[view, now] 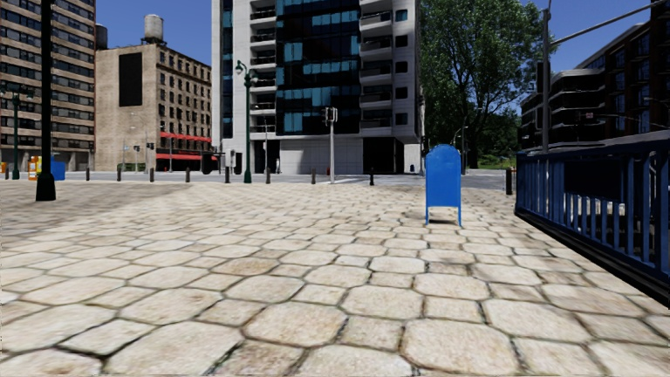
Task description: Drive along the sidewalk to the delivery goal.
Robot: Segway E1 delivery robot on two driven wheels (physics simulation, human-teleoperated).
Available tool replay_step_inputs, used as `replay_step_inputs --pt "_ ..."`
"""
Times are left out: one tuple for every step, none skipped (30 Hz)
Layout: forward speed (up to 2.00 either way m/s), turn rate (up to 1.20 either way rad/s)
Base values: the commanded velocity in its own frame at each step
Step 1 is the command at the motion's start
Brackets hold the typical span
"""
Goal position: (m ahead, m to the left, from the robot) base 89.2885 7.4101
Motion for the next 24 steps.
replay_step_inputs --pt "2.0 0.0" --pt "2.0 0.0" --pt "2.0 0.0" --pt "2.0 0.0" --pt "2.0 0.0" --pt "2.0 0.0" --pt "2.0 0.0" --pt "2.0 0.0" --pt "2.0 0.0" --pt "2.0 0.0" --pt "2.0 0.0" --pt "2.0 0.0" --pt "2.0 0.0" --pt "2.0 0.0" --pt "2.0 0.0" --pt "2.0 0.0" --pt "2.0 0.0" --pt "2.0 0.0" --pt "2.0 0.0" --pt "2.0 0.0" --pt "2.0 0.0" --pt "2.0 0.0" --pt "2.0 0.0" --pt "2.0 0.0"
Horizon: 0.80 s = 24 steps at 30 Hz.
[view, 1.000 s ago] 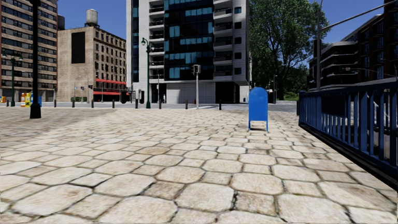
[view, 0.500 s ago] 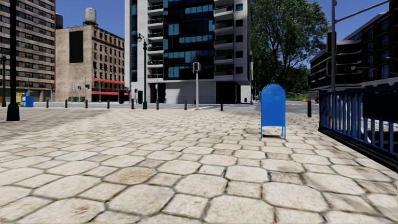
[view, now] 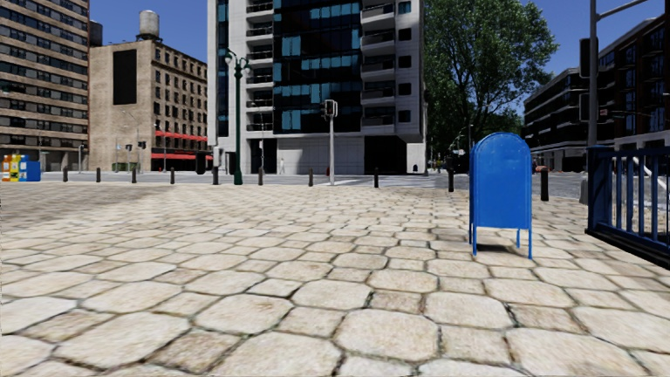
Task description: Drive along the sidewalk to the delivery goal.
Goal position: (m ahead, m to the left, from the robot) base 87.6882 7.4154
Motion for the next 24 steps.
replay_step_inputs --pt "2.0 0.0" --pt "2.0 0.0" --pt "2.0 0.0" --pt "2.0 0.0" --pt "2.0 0.0" --pt "2.0 0.0" --pt "2.0 0.0" --pt "2.0 0.0" --pt "2.0 0.0" --pt "2.0 0.0" --pt "2.0 0.0" --pt "2.0 0.0" --pt "2.0 0.0" --pt "2.0 0.0" --pt "2.0 0.0" --pt "2.0 -0.02" --pt "2.0 -0.06" --pt "2.0 -0.1" --pt "2.0 -0.1" --pt "2.0 -0.13" --pt "2.0 -0.15" --pt "2.0 -0.18" --pt "2.0 -0.19" --pt "2.0 -0.19"
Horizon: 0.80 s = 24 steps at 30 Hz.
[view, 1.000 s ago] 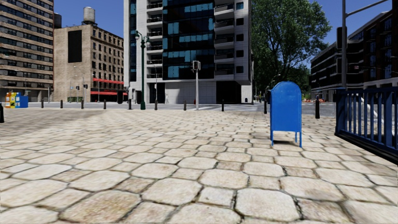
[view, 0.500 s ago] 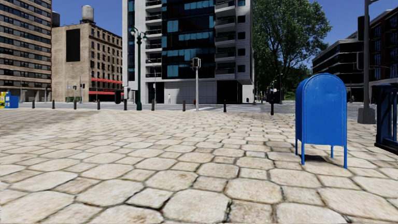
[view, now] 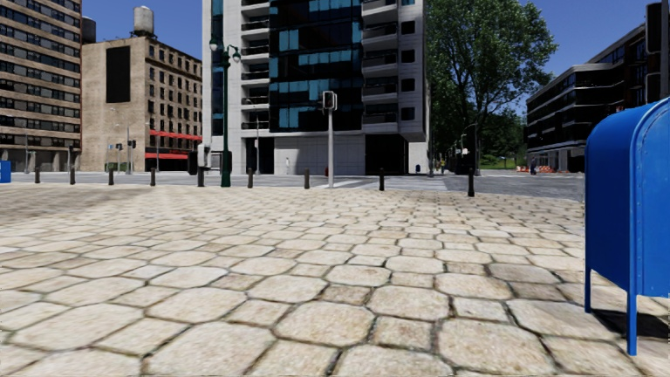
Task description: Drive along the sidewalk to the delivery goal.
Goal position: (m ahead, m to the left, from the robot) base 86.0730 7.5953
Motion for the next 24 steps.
replay_step_inputs --pt "2.0 -0.22" --pt "2.0 -0.24" --pt "2.0 -0.26" --pt "2.0 -0.27" --pt "2.0 -0.27" --pt "2.0 -0.27" --pt "2.0 -0.27" --pt "2.0 -0.28" --pt "2.0 -0.3" --pt "2.0 -0.3" --pt "2.0 -0.33" --pt "2.0 -0.36" --pt "2.0 -0.38" --pt "2.0 -0.38" --pt "2.0 -0.38" --pt "2.0 -0.38" --pt "2.0 -0.38" --pt "2.0 -0.38" --pt "2.0 -0.38" --pt "2.0 -0.38" --pt "2.0 -0.38" --pt "2.0 -0.38" --pt "2.0 -0.38" --pt "2.0 -0.38"
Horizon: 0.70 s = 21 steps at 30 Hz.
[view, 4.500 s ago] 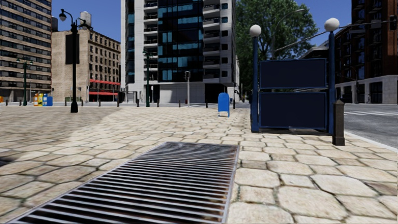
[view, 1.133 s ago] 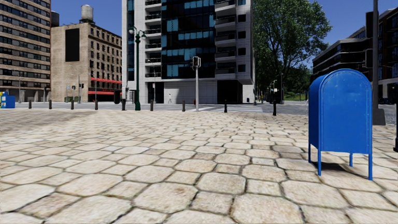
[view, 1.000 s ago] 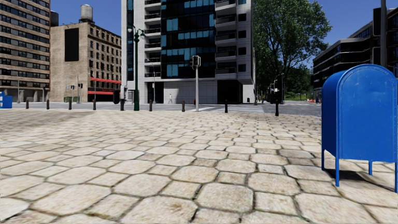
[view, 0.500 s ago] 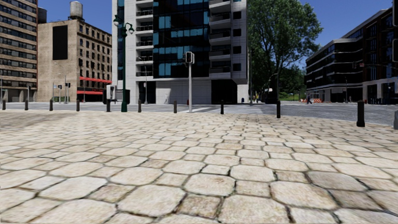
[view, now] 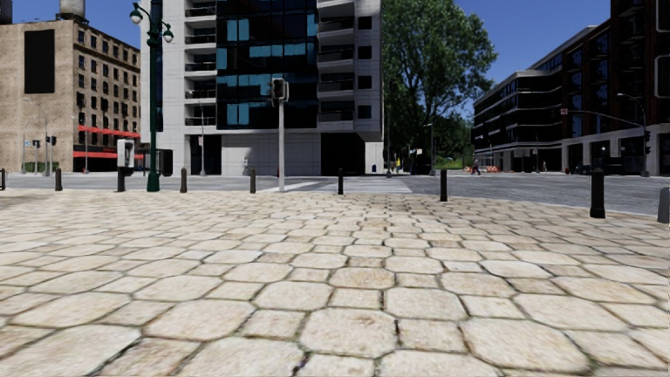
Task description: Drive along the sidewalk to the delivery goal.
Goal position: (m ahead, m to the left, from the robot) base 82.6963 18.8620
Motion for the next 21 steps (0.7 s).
replay_step_inputs --pt "2.0 -0.38" --pt "2.0 -0.38" --pt "2.0 -0.38" --pt "2.0 -0.38" --pt "2.0 -0.38" --pt "2.0 -0.38" --pt "2.0 -0.38" --pt "2.0 -0.38" --pt "2.0 -0.38" --pt "2.0 -0.38" --pt "2.0 -0.38" --pt "2.0 -0.38" --pt "2.0 -0.36" --pt "2.0 -0.35" --pt "2.0 -0.35" --pt "2.0 -0.32" --pt "2.0 -0.29" --pt "2.0 -0.06" --pt "2.0 0.0" --pt "2.0 0.0" --pt "2.0 0.0"
